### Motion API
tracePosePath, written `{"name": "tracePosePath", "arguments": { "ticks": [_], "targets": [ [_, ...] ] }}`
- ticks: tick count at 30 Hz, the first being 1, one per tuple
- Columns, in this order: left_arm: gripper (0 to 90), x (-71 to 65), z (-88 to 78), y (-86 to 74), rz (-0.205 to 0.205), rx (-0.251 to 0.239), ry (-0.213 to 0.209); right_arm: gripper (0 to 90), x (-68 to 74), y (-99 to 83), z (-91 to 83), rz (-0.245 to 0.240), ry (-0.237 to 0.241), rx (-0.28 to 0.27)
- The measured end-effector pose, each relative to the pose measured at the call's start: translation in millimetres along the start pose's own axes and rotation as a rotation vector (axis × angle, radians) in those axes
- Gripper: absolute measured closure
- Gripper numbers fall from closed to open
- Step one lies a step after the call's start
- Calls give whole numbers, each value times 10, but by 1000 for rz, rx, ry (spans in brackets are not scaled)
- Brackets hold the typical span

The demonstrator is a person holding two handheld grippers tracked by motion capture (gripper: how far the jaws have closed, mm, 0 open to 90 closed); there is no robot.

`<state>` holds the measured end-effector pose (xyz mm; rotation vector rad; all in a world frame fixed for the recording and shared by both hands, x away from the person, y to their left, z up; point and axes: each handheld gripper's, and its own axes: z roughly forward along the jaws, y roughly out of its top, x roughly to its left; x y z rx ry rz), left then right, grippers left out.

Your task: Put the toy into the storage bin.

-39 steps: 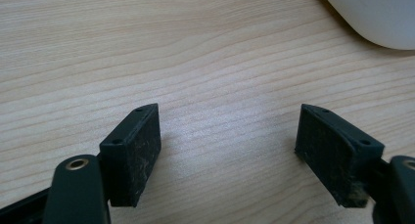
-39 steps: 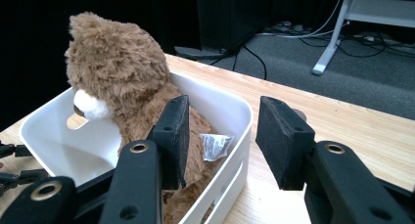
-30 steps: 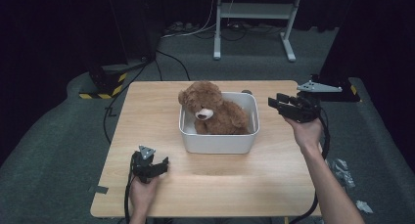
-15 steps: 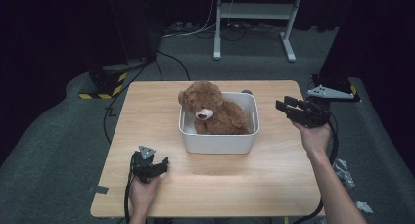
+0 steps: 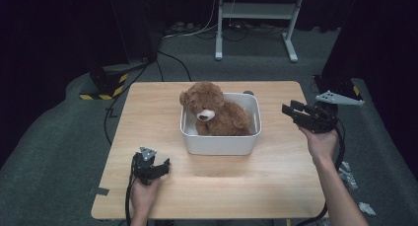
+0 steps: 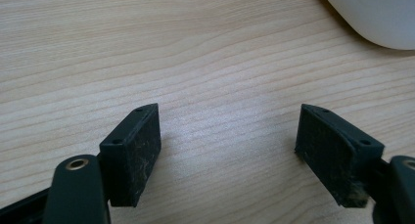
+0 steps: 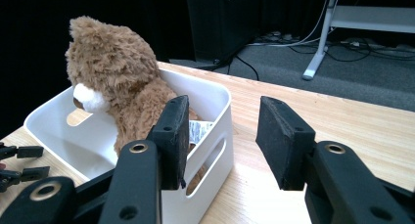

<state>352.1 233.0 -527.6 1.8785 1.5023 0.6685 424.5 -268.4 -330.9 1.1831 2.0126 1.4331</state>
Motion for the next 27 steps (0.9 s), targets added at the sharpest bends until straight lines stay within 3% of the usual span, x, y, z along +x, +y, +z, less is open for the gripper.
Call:
{"name": "tracePosePath", "arguments": {
  "ticks": [27],
  "targets": [
    [248, 0, 0, 0, 0, 0, 0, 550, -58, -142, -95, 24, -13, -21]
  ]
}}
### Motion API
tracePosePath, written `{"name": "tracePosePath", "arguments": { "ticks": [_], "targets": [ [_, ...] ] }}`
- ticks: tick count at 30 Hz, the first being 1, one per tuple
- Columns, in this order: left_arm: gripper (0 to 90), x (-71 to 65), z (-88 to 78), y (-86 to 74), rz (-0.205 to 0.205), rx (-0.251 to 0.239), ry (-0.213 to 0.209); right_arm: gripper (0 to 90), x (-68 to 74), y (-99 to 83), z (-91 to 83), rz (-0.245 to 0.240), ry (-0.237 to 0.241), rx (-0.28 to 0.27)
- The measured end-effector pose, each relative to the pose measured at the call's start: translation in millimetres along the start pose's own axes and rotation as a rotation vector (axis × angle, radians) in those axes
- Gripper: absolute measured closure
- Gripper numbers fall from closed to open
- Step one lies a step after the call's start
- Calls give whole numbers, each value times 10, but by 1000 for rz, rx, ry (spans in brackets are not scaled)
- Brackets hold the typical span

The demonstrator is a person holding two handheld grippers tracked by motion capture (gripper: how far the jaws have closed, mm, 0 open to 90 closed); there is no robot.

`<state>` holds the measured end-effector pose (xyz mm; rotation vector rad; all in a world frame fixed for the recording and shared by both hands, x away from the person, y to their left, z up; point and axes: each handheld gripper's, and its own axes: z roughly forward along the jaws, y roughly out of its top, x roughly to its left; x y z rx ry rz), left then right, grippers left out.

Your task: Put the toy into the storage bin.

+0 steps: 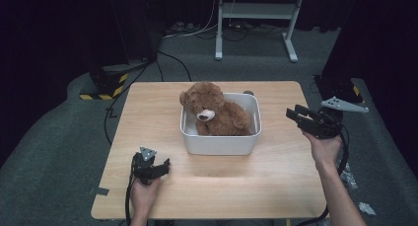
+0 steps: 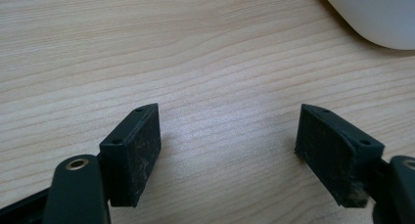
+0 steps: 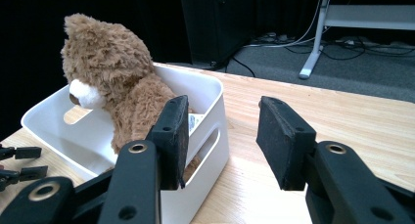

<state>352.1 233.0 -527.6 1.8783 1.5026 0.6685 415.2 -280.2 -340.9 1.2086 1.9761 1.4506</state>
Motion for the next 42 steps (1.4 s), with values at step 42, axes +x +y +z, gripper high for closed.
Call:
{"name": "tracePosePath", "arguments": {
  "ticks": [42],
  "targets": [
    [247, 0, 0, 0, 0, 0, 0, 547, -137, -321, -64, 68, -16, -2]
  ]
}}
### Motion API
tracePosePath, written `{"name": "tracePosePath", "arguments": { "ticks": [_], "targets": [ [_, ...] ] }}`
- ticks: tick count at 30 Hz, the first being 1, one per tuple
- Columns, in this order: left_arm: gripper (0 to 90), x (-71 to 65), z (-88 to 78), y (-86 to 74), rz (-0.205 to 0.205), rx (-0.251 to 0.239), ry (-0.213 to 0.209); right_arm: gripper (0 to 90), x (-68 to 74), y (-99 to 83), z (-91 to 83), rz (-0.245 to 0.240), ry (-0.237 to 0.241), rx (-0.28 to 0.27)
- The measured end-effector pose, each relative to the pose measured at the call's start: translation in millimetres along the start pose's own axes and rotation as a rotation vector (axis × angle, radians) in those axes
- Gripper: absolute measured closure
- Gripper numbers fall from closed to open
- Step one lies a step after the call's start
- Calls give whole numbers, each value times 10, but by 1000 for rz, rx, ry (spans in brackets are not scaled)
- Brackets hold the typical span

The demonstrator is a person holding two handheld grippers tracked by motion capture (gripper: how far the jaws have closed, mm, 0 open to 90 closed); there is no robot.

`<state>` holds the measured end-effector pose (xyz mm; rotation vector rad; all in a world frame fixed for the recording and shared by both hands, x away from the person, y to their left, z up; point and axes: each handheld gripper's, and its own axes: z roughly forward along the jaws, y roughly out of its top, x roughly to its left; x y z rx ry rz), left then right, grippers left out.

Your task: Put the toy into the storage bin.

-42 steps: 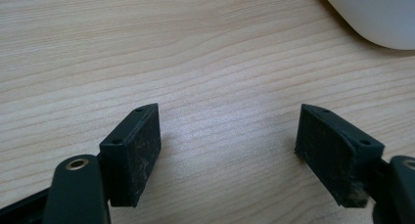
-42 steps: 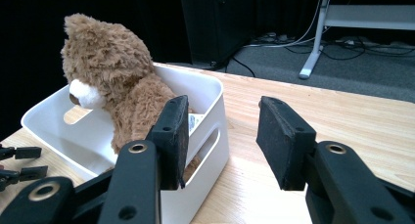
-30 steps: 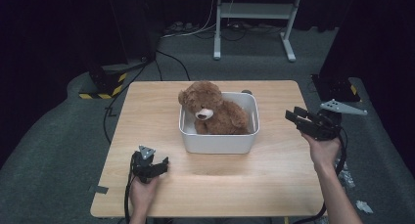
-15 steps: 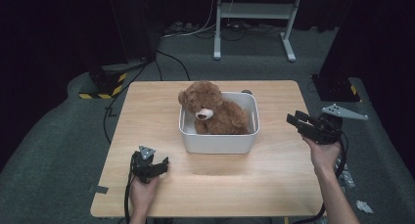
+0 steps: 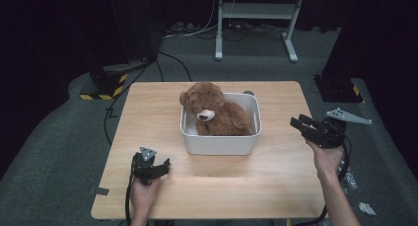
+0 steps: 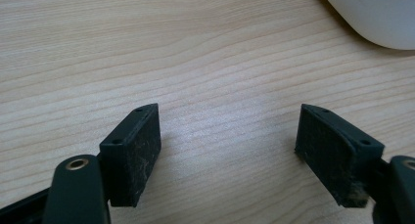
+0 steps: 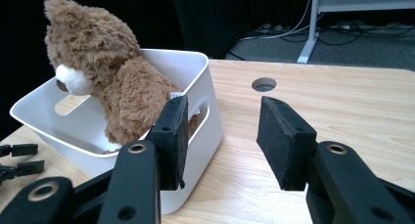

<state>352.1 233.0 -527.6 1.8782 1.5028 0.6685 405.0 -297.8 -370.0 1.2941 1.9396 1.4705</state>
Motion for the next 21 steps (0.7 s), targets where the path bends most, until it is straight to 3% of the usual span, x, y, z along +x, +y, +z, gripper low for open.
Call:
{"name": "tracePosePath", "arguments": {
  "ticks": [21],
  "targets": [
    [248, 0, 0, 0, 0, 0, 0, 543, -101, -208, -12, 59, 1, 7]
  ]
}}
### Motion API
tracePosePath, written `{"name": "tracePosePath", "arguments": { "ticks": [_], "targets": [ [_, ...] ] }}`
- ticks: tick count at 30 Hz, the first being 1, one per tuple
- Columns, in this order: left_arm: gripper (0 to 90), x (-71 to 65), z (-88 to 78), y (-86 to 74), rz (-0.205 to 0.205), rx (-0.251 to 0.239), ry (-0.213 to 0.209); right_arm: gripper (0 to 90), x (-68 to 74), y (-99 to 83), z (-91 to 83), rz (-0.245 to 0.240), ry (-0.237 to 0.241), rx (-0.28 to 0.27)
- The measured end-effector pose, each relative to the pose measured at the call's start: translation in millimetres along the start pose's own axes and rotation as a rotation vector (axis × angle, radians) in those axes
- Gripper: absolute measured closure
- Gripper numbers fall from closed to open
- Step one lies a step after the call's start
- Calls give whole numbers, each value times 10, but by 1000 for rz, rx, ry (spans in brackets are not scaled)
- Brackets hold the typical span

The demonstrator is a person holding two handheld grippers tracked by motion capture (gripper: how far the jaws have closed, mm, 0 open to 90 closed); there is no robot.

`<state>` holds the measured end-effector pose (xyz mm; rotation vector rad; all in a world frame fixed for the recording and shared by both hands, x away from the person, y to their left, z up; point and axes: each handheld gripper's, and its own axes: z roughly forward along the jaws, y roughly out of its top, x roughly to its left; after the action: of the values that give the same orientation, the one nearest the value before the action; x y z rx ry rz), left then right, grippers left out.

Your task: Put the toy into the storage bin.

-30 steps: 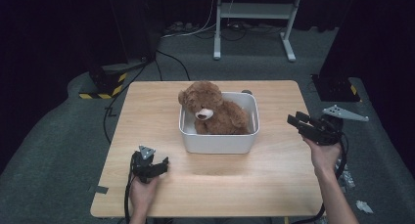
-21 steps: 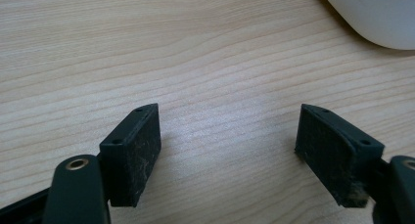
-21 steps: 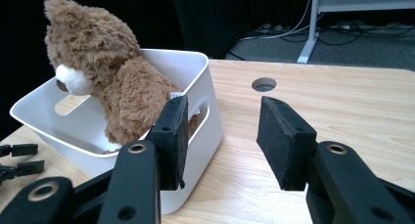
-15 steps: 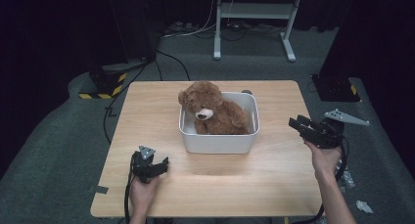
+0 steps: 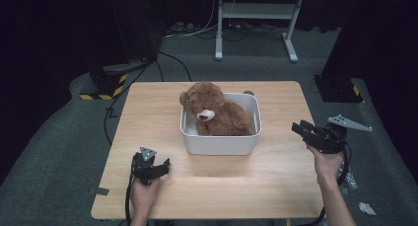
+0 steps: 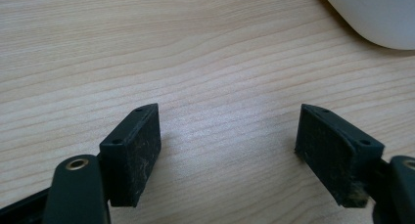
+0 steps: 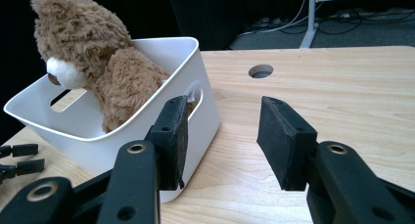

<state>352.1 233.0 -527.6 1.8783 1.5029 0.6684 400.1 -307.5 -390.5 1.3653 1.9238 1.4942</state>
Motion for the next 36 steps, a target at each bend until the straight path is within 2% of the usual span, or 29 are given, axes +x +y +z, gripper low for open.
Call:
{"name": "tracePosePath", "arguments": {
  "ticks": [18, 36],
  "targets": [
    [248, -1, 1, 0, -2, -2, 1, 540, -12, -147, 60, 17, -7, 23],
    [248, -3, 2, 0, -4, -3, 0, 540, -12, -308, 146, 8, -28, 48]
  ]
}}
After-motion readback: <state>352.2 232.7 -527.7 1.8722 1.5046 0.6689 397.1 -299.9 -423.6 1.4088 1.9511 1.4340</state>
